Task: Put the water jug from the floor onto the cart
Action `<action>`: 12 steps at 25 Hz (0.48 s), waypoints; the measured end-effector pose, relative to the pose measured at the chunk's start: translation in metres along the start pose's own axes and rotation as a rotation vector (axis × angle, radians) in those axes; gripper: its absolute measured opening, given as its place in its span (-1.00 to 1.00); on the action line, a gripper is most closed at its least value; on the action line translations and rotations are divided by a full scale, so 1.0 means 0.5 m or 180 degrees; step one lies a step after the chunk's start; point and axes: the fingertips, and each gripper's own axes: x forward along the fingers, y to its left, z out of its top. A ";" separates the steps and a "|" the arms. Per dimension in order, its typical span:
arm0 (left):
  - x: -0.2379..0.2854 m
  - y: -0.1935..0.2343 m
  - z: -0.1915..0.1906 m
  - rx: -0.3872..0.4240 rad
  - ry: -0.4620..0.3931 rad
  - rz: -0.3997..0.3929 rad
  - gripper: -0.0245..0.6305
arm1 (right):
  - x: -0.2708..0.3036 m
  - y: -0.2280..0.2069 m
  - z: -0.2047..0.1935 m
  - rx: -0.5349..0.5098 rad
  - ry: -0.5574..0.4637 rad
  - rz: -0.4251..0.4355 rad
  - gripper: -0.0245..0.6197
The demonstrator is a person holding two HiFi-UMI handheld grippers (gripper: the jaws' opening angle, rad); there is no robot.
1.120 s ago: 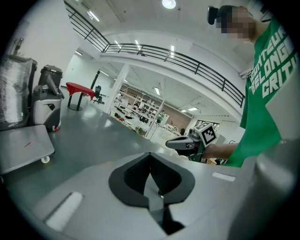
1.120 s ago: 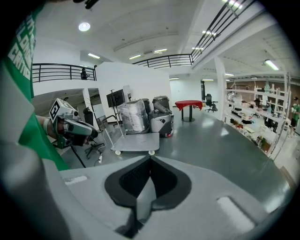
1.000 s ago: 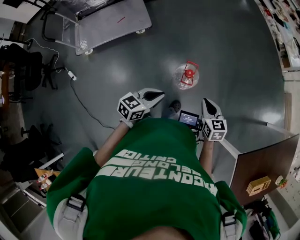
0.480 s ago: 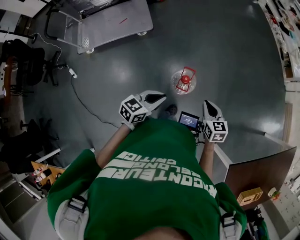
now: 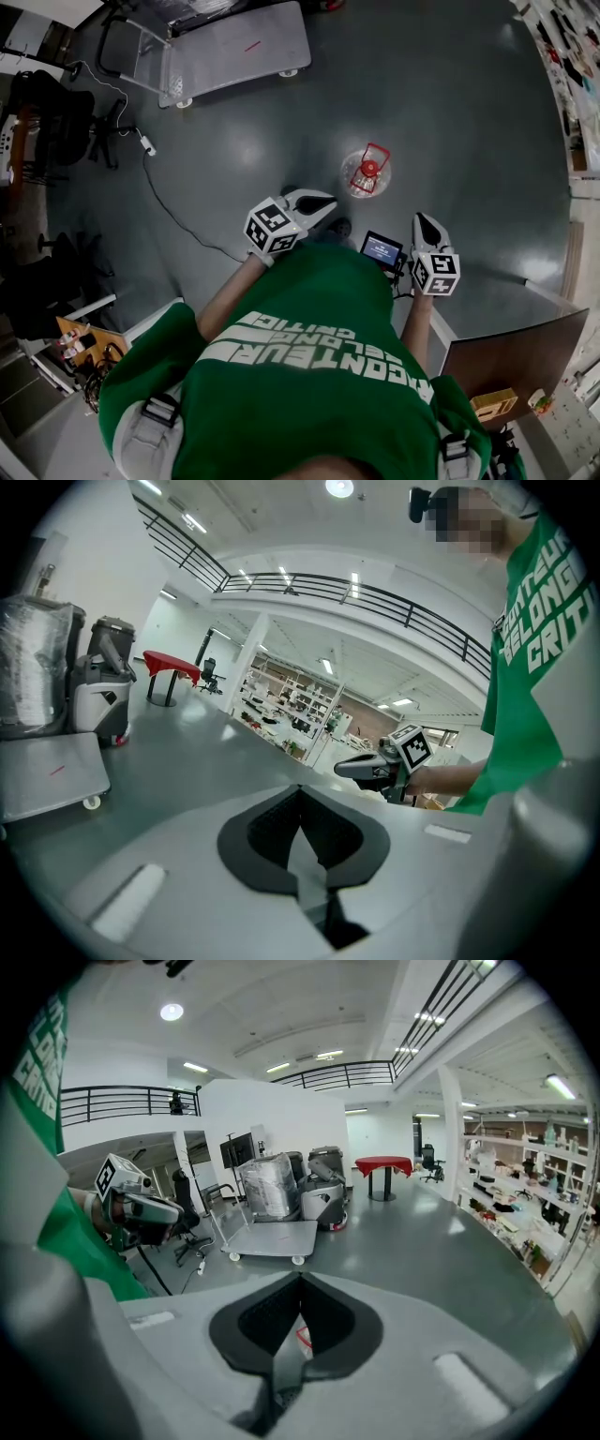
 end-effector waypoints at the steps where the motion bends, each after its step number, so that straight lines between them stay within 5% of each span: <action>1: 0.001 0.000 -0.001 -0.0008 -0.0001 -0.0003 -0.88 | 0.000 0.003 -0.002 -0.0025 0.0019 0.0012 -0.94; 12: 0.031 0.004 -0.012 0.0006 0.0065 -0.0171 -0.88 | 0.038 0.011 0.000 -0.0228 0.0160 0.0071 -0.94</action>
